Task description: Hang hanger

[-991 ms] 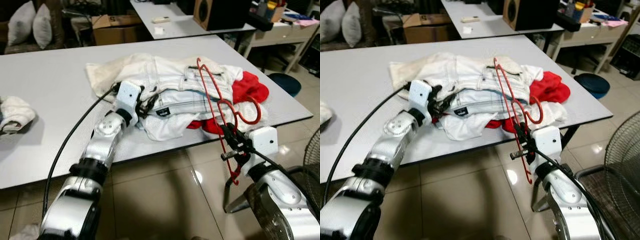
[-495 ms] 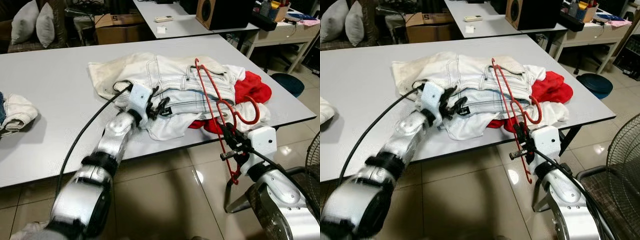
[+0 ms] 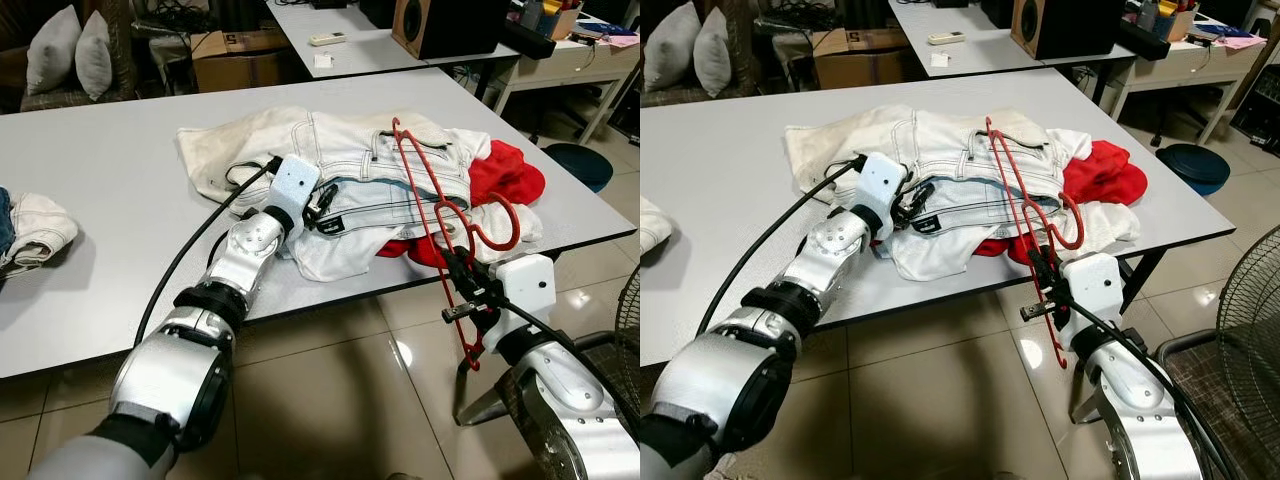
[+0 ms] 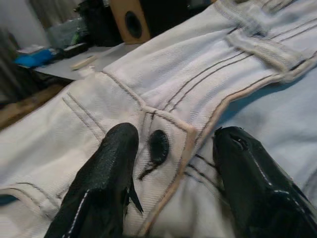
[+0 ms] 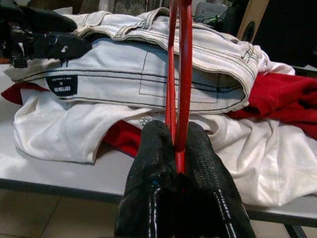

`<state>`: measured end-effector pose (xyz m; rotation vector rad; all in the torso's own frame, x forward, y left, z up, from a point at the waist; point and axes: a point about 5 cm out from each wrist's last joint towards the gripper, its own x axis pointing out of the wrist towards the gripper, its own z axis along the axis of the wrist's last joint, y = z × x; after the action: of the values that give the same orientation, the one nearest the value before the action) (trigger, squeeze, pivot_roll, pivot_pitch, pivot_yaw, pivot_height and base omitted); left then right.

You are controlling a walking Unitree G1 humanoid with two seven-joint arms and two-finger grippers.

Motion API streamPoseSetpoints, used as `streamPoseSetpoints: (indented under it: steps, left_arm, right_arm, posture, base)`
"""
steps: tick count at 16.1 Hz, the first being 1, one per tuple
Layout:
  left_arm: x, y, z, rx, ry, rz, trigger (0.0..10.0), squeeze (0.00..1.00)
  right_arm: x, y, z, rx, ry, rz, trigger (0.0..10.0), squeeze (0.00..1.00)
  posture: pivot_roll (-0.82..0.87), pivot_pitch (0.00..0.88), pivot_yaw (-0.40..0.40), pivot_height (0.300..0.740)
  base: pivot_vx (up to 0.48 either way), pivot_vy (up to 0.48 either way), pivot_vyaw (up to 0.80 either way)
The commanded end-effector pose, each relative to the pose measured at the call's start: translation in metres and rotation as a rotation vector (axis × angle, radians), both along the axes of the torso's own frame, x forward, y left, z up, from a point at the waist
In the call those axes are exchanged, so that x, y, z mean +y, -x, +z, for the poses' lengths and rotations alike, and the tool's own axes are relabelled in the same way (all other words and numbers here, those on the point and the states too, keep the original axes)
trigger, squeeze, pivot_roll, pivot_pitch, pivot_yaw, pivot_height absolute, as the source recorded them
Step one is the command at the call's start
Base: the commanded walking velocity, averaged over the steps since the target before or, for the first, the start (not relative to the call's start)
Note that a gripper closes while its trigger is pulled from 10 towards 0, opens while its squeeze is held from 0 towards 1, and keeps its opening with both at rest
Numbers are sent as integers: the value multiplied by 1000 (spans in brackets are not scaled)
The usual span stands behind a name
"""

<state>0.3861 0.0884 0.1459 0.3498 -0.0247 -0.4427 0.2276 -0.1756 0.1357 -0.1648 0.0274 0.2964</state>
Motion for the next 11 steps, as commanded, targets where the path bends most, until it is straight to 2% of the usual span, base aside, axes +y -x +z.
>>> streamPoseSetpoints:
  steps: [1,3,6,8,11]
  left_arm:
    - [4,-3,5,-38,-44,49,10000,0]
    - [11,-7,11,-89,-81,134,10000,0]
    - [17,-10,12,-121,-162,202,10000,0]
    - [9,-9,11,-129,-236,171,10000,0]
    - [-23,-1,2,-112,-317,-21,10000,0]
  right_arm:
    - [-3,3,5,-11,14,-15,10000,0]
    - [-3,3,5,-12,17,-15,10000,0]
    - [-2,1,5,-12,20,-9,10000,0]
    - [0,1,5,-9,26,0,10000,0]
    - [1,1,5,-5,39,12,10000,0]
  posture:
    - [-156,0,52,740]
    - [-156,0,50,740]
    - [-159,0,48,740]
    - [-163,0,46,740]
    - [-174,0,44,740]
  base:
    - [0,0,0]
    - [0,0,0]
    - [0,0,0]
    - [0,0,0]
    - [0,0,0]
